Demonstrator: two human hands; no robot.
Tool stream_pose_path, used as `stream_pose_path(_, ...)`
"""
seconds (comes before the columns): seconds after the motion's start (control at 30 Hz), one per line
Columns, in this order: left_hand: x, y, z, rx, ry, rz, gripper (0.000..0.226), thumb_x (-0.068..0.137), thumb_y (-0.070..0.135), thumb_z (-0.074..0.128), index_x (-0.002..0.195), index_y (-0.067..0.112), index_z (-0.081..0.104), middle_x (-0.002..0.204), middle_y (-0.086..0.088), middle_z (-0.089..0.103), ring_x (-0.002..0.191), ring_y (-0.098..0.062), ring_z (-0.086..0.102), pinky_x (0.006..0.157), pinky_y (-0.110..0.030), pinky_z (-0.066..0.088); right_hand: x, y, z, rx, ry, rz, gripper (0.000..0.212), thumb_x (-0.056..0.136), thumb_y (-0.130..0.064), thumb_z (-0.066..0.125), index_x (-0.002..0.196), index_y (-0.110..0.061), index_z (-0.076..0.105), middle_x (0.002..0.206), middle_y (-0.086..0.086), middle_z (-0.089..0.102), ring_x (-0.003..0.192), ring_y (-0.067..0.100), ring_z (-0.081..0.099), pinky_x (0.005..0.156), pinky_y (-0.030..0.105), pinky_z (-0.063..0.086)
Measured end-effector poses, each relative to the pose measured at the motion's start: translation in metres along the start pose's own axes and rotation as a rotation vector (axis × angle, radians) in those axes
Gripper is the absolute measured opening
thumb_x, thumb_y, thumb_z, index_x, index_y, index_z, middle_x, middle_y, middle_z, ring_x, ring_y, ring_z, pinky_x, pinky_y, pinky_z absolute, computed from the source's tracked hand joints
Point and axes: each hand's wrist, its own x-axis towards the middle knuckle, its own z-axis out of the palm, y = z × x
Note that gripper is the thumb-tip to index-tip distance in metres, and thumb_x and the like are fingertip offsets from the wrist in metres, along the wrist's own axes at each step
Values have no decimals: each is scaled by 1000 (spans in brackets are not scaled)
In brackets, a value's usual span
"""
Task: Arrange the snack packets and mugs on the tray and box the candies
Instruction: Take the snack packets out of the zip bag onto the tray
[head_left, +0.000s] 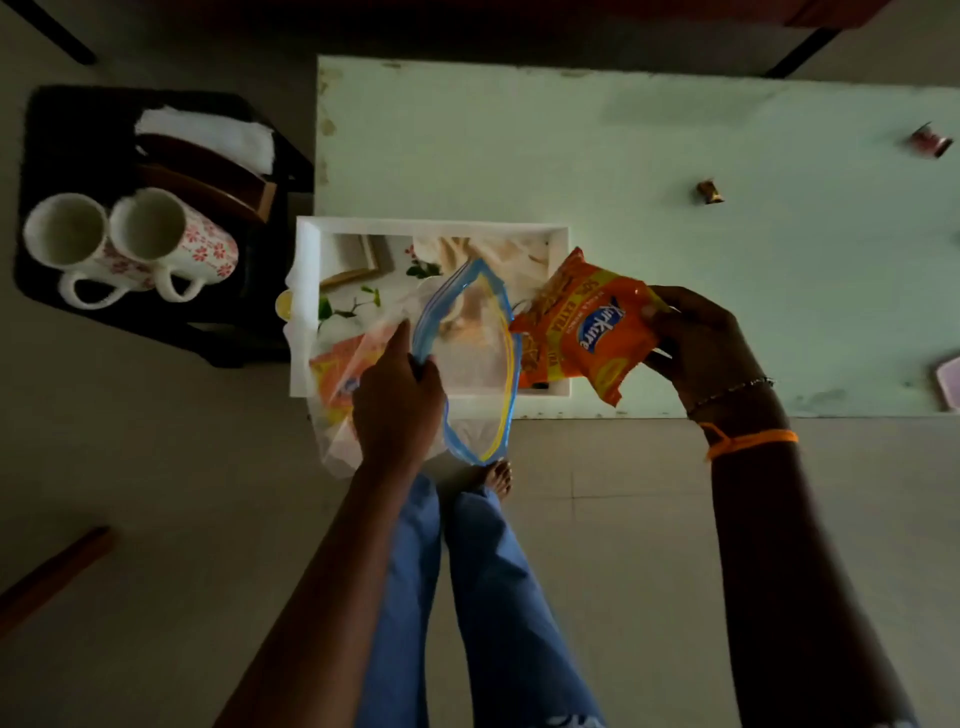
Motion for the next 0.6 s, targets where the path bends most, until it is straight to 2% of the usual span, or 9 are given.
stream_pose_path(0.13,1,4,7,16,-6,-4,46,90,15,49,135,14,42,113,-18,66,104,-34,60,75,-29,37,36,2,-8,0,54,29,14,92,-2,45,97,-10,55,83,4,60,76,15,60,66,24,53)
stream_pose_path(0.27,0,9,10,-6,-4,-1,46,90,16,51,135,12,43,117,-19,65,108,-34,59,88,-38,44,93,1,9,-257,-30,87,23,92,2,44,81,-13,58,77,6,55,73,17,55,67,27,50)
stream_pose_path(0.33,3,9,12,-1,-15,-19,47,90,18,51,136,14,42,120,-17,64,111,-33,57,92,-39,43,122,0,22,-412,-82,92,21,92,2,44,98,-4,63,88,12,58,82,24,56,80,38,53)
stream_pose_path(0.4,5,8,14,8,-27,-33,47,90,19,51,136,16,42,119,-16,64,110,-32,58,91,-37,42,146,-2,32,-515,-102,75,26,90,1,47,113,0,60,98,15,59,92,28,58,93,44,51)
stream_pose_path(0.47,6,7,16,12,-30,-36,47,90,19,51,136,17,42,117,-15,65,108,-31,59,88,-34,42,168,-1,37,-653,-42,-24,30,88,0,49,115,-4,62,112,18,63,106,30,59,98,40,48)
stream_pose_path(0.53,6,6,18,21,-36,-39,47,90,20,51,136,17,42,115,-15,66,106,-31,60,86,-34,43,180,5,38,-798,83,-171,35,86,-1,47,117,-10,62,125,13,62,118,29,55,100,33,43)
stream_pose_path(0.6,6,6,19,17,-45,-52,48,90,20,51,136,17,41,115,-14,66,105,-30,60,87,-35,44,183,13,37,-859,212,-241,40,85,-4,46,122,-15,57,131,10,56,123,31,47,99,36,41)
